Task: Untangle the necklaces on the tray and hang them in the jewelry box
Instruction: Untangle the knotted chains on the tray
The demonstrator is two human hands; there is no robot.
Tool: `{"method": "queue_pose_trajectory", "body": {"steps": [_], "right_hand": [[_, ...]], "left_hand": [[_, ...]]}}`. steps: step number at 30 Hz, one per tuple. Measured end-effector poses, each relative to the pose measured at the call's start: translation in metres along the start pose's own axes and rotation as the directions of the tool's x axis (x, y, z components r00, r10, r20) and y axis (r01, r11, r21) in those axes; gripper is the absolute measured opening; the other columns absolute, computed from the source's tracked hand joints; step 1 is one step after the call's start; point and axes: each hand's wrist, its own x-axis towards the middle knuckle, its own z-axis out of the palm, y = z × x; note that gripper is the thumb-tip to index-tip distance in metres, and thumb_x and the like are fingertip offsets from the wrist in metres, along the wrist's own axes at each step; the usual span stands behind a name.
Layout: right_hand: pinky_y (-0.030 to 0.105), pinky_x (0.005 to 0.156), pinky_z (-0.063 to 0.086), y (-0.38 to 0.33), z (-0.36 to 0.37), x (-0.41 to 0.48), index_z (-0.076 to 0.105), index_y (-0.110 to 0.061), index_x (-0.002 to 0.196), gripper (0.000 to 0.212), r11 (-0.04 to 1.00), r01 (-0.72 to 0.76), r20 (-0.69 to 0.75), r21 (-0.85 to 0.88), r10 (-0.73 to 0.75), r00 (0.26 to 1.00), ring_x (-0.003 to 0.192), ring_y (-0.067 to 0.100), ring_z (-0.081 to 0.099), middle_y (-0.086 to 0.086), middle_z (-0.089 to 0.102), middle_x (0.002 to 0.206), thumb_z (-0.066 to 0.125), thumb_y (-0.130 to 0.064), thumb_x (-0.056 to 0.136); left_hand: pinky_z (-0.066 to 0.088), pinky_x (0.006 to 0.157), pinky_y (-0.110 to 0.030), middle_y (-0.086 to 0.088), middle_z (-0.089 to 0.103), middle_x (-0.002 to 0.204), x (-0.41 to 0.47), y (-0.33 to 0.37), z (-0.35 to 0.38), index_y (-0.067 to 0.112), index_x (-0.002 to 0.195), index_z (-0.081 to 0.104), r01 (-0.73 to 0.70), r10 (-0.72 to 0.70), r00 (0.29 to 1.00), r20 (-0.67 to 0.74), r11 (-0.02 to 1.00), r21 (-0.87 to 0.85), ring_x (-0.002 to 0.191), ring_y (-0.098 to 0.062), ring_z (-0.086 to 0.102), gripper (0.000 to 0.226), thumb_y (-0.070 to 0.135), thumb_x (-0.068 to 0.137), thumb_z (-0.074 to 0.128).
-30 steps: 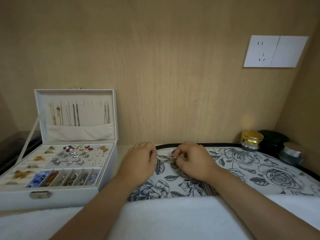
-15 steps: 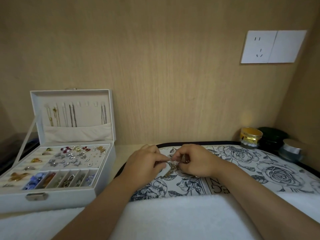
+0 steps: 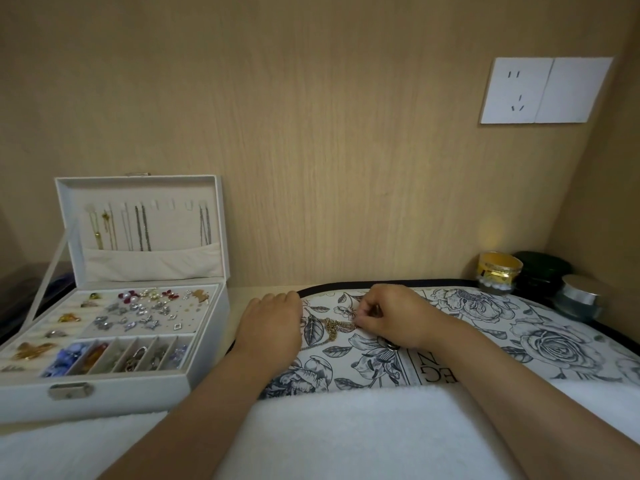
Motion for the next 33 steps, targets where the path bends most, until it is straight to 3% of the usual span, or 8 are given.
{"method": "queue_pose_trajectory", "body": {"steps": [2, 6, 10, 14, 21, 24, 29, 33], "right_hand": [[0.029, 0.078, 0.055, 0.001, 0.002, 0.0, 0.074, -0.023, 0.082, 0.011, 0.999, -0.003, -0.018, -0.033, 0.002, 1.0, 0.079, 0.004, 0.065, -0.009, 0.071, 0.087, 0.069, -0.029, 0.09], [0.03, 0.087, 0.051, 0.0, 0.007, 0.001, 0.071, -0.026, 0.094, 0.01, 0.994, 0.085, -0.157, -0.066, -0.094, 0.983, 0.092, 0.009, 0.06, -0.01, 0.064, 0.096, 0.067, -0.018, 0.089], [0.026, 0.076, 0.049, -0.012, 0.012, 0.001, 0.071, -0.031, 0.094, 0.01, 0.989, 0.137, -0.183, -0.053, -0.144, 0.973, 0.084, 0.005, 0.059, -0.015, 0.063, 0.092, 0.065, -0.024, 0.088], [0.025, 0.069, 0.042, -0.02, 0.023, 0.002, 0.072, -0.036, 0.106, 0.016, 0.978, 0.172, -0.121, -0.12, -0.187, 0.975, 0.084, 0.004, 0.058, -0.014, 0.066, 0.095, 0.064, -0.036, 0.093], [0.024, 0.076, 0.048, -0.015, 0.011, 0.003, 0.075, -0.033, 0.1, 0.011, 0.979, 0.15, -0.128, -0.141, -0.168, 0.977, 0.089, 0.004, 0.063, -0.015, 0.071, 0.102, 0.067, -0.034, 0.093], [0.026, 0.077, 0.049, -0.011, 0.004, 0.001, 0.07, -0.03, 0.096, 0.008, 0.993, 0.094, -0.132, -0.072, -0.103, 0.986, 0.086, 0.003, 0.061, -0.015, 0.068, 0.098, 0.062, -0.032, 0.095], [0.023, 0.074, 0.045, -0.008, -0.004, -0.001, 0.062, -0.033, 0.09, 0.011, 0.995, 0.068, 0.047, -0.072, -0.064, 0.997, 0.083, 0.001, 0.058, -0.016, 0.065, 0.091, 0.056, -0.028, 0.097], [0.024, 0.068, 0.042, -0.011, -0.009, -0.003, 0.061, -0.023, 0.087, 0.02, 0.998, 0.048, 0.036, -0.04, -0.047, 0.998, 0.078, 0.003, 0.055, -0.015, 0.059, 0.084, 0.045, -0.024, 0.1]], "left_hand": [[0.032, 0.078, -0.031, 0.006, 0.06, 0.097, -0.001, 0.002, -0.002, 0.021, 0.104, 0.051, 0.003, -0.002, 1.0, 0.017, 1.0, -0.005, 0.086, -0.015, 0.048, 0.021, 0.008, 0.091, 0.044], [0.035, 0.085, -0.031, 0.009, 0.06, 0.102, 0.0, 0.001, -0.003, 0.025, 0.107, 0.058, -0.014, 0.009, 0.998, -0.062, 0.996, -0.086, 0.097, -0.015, 0.054, 0.017, 0.019, 0.098, 0.045], [0.038, 0.082, -0.024, 0.011, 0.057, 0.097, 0.003, 0.004, -0.004, 0.025, 0.105, 0.066, -0.123, 0.074, 0.982, -0.172, 0.946, -0.299, 0.095, -0.009, 0.05, 0.015, 0.017, 0.096, 0.057], [0.045, 0.082, -0.023, 0.013, 0.057, 0.095, 0.002, 0.01, -0.004, 0.026, 0.099, 0.071, -0.133, 0.137, 0.99, -0.029, 0.864, -0.485, 0.093, -0.004, 0.051, 0.013, 0.016, 0.092, 0.066], [0.041, 0.093, -0.022, 0.011, 0.059, 0.105, 0.0, 0.011, -0.002, 0.026, 0.109, 0.069, -0.123, 0.144, 0.989, 0.019, 0.901, -0.415, 0.104, -0.005, 0.047, 0.017, 0.032, 0.094, 0.062], [0.04, 0.095, -0.024, 0.012, 0.054, 0.106, -0.002, 0.011, -0.002, 0.027, 0.115, 0.063, -0.104, 0.138, 0.989, 0.053, 0.905, -0.412, 0.107, -0.005, 0.044, 0.027, 0.042, 0.093, 0.062], [0.03, 0.107, -0.029, 0.013, 0.046, 0.125, -0.004, 0.011, -0.007, 0.033, 0.137, 0.046, -0.077, 0.127, 0.979, 0.16, 0.954, -0.289, 0.12, -0.008, 0.035, 0.052, 0.057, 0.091, 0.053], [0.022, 0.107, -0.026, 0.016, 0.037, 0.129, -0.003, 0.007, -0.012, 0.038, 0.147, 0.036, -0.051, 0.113, 0.964, 0.242, 0.967, -0.249, 0.124, -0.006, 0.028, 0.068, 0.068, 0.087, 0.05]]}}
